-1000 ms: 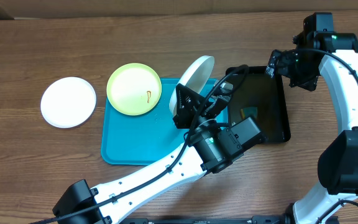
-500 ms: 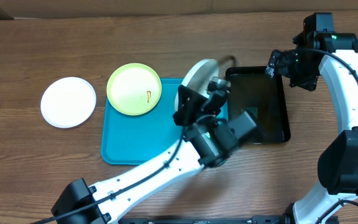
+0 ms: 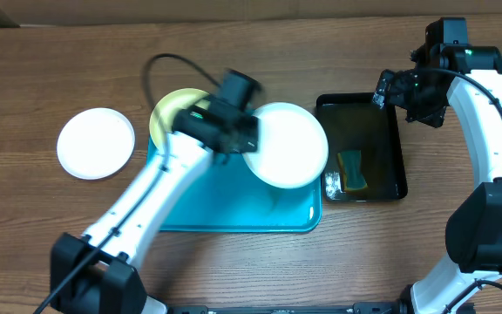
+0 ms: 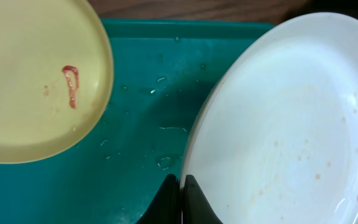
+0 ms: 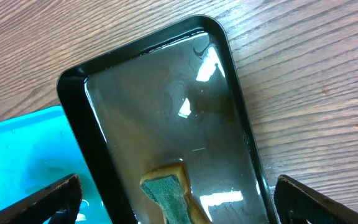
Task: Clean dirty plates on tray and stack at the side
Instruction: 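Lift the white plate with the left gripper and carry it left, then lower the white plate onto the other white plate and release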
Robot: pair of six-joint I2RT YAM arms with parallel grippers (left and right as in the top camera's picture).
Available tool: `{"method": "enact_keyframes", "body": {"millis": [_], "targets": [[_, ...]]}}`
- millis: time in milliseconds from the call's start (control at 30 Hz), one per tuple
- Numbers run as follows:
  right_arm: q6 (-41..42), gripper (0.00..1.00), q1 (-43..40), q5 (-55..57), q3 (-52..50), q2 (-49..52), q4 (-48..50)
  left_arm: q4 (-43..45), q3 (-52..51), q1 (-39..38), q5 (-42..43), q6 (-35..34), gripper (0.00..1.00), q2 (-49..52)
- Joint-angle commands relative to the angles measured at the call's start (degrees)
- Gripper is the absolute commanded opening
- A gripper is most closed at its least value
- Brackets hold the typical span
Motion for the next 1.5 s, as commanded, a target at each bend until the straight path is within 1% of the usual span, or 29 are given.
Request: {"method": "enact_keyframes", "body": {"millis": [0, 200, 367, 500, 600, 700, 800, 933, 1033, 1200, 1367, 1467], "targets": [[0.2, 1.0, 0.3, 0.1, 0.4, -0.5, 0.1, 0.1, 1.3, 9.2, 14.9, 0.8, 0.04, -0.6], [0.2, 1.0, 0.3, 0.1, 0.4, -0.5, 0.1, 1.3, 1.3, 22.0, 14.6, 0.9, 0.04, -5.0], [0.2, 1.0, 0.3, 0.1, 0.4, -0.5, 0.1, 2.4, 1.3, 31.2, 14.4, 1.0, 0.04, -8.5], [0.2, 1.0, 0.3, 0.1, 0.4, -0.5, 0.1, 2.4, 1.3, 35.7, 9.5, 1.0, 0.04, -9.5], [0.2, 1.0, 0.3, 0.1, 0.4, -0.5, 0.1, 2.2, 1.3, 36.8, 1.3, 1.1, 0.04, -9.5], [0.2, 1.0, 0.3, 0.1, 0.4, -0.5, 0.1, 2.5, 1.3, 36.8, -9.9, 1.1, 0.04, -9.5], [0.2, 1.0, 0.3, 0.1, 0.4, -0.5, 0.1, 3.1, 1.3, 37.3, -16.1, 1.0, 0.04, -9.5], [0.2, 1.0, 0.3, 0.1, 0.4, -0.5, 0.1, 3.1, 1.3, 39.5, -19.6, -0.9, 0.04, -9.3], [0.2, 1.0, 0.3, 0.1, 0.4, -0.5, 0.1, 3.2, 1.3, 41.4, -20.2, -1.2, 0.04, -8.8], [0.2, 1.0, 0.3, 0.1, 0.4, -0.5, 0.1, 2.4, 1.2, 43.8, -22.7, -4.1, 0.04, -7.2], [0.2, 1.0, 0.3, 0.1, 0.4, -0.5, 0.1, 2.0, 1.1, 44.9, -22.9, -4.3, 0.04, -4.8], [0.2, 1.0, 0.3, 0.1, 0.4, -0.5, 0.1, 1.3, 1.0, 45.2, -24.4, -5.3, 0.04, -2.4]]}}
